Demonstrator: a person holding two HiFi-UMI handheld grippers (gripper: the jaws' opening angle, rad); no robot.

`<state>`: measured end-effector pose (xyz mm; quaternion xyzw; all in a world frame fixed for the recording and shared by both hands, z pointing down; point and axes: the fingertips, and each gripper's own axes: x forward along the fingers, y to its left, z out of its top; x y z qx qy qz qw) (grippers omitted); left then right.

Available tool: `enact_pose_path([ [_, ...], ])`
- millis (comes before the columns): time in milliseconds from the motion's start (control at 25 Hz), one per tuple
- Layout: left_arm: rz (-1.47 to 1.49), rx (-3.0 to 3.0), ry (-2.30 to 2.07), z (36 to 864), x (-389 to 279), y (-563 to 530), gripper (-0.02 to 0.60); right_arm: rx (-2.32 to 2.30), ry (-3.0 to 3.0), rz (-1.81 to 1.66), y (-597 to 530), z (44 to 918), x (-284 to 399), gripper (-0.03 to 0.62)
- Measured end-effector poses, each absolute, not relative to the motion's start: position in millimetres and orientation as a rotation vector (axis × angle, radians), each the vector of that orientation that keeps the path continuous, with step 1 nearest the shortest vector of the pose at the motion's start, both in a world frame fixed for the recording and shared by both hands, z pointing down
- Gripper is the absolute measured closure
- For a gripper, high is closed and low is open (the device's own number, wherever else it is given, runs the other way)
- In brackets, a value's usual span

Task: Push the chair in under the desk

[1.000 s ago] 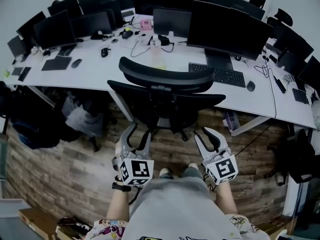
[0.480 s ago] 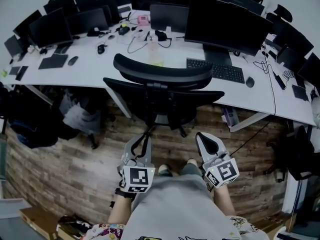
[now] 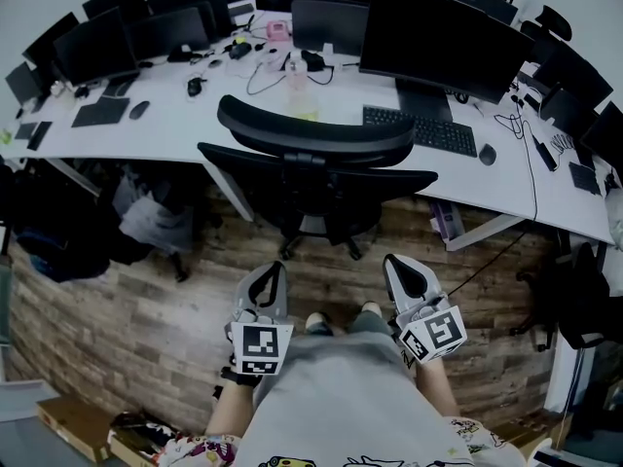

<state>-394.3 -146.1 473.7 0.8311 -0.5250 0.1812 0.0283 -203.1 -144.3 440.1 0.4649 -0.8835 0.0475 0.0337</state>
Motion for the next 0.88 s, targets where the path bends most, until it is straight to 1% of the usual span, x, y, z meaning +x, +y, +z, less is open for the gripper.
enact_pose_path([
  [880, 0.531, 2.536, -1.639, 471.8, -403.2, -144.6, 0.571, 1.427, -2.712, 0.189, -145.0, 442.1, -208.4, 0.594],
])
